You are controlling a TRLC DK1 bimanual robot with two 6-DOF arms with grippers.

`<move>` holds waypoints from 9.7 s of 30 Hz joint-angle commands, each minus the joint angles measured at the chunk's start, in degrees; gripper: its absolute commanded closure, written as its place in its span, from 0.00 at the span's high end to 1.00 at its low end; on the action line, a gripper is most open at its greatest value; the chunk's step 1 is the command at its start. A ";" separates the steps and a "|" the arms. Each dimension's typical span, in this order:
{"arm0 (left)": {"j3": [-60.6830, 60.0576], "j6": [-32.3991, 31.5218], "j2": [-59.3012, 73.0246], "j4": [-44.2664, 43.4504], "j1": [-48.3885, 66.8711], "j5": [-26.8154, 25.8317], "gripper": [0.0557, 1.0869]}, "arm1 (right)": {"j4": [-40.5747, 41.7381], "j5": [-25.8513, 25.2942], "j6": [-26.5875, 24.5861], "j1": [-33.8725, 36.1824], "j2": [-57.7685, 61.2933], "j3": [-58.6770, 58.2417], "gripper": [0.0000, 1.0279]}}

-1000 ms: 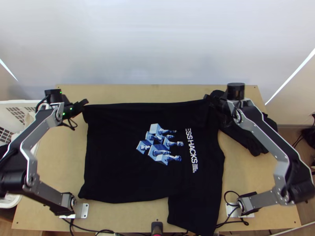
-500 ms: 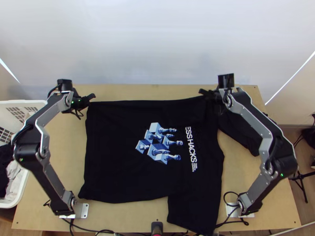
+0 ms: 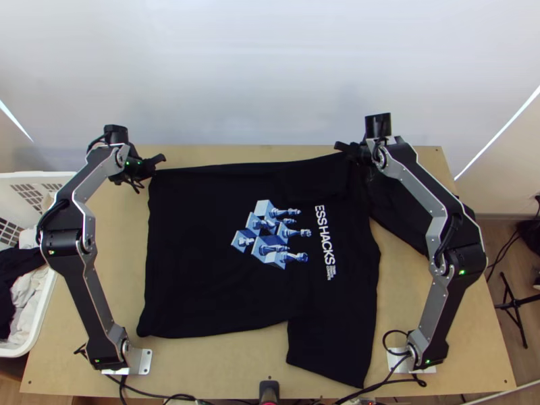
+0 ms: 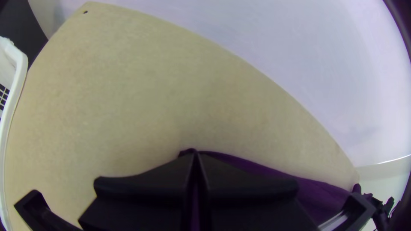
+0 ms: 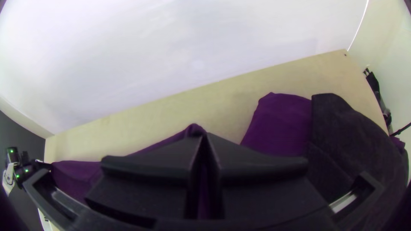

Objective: Fold the t-shirt

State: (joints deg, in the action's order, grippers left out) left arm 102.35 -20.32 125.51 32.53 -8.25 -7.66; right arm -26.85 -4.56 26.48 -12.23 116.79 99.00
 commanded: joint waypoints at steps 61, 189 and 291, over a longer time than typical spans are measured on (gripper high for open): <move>-29.66 15.92 -26.20 13.96 -2.82 -5.87 0.04 | -10.50 -5.81 2.35 -6.76 -22.13 -31.76 0.03; -36.08 24.89 -44.74 39.62 18.71 -0.25 0.74 | -52.07 3.33 18.08 -18.27 -45.78 -51.63 0.77; -65.69 59.34 -50.81 36.28 18.45 -0.16 0.04 | -29.31 5.08 7.80 -27.85 -51.84 -66.57 0.03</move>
State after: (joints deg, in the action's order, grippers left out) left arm 38.04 40.07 75.16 72.69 7.57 -5.67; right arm -55.72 0.71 34.61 -40.12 66.02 32.18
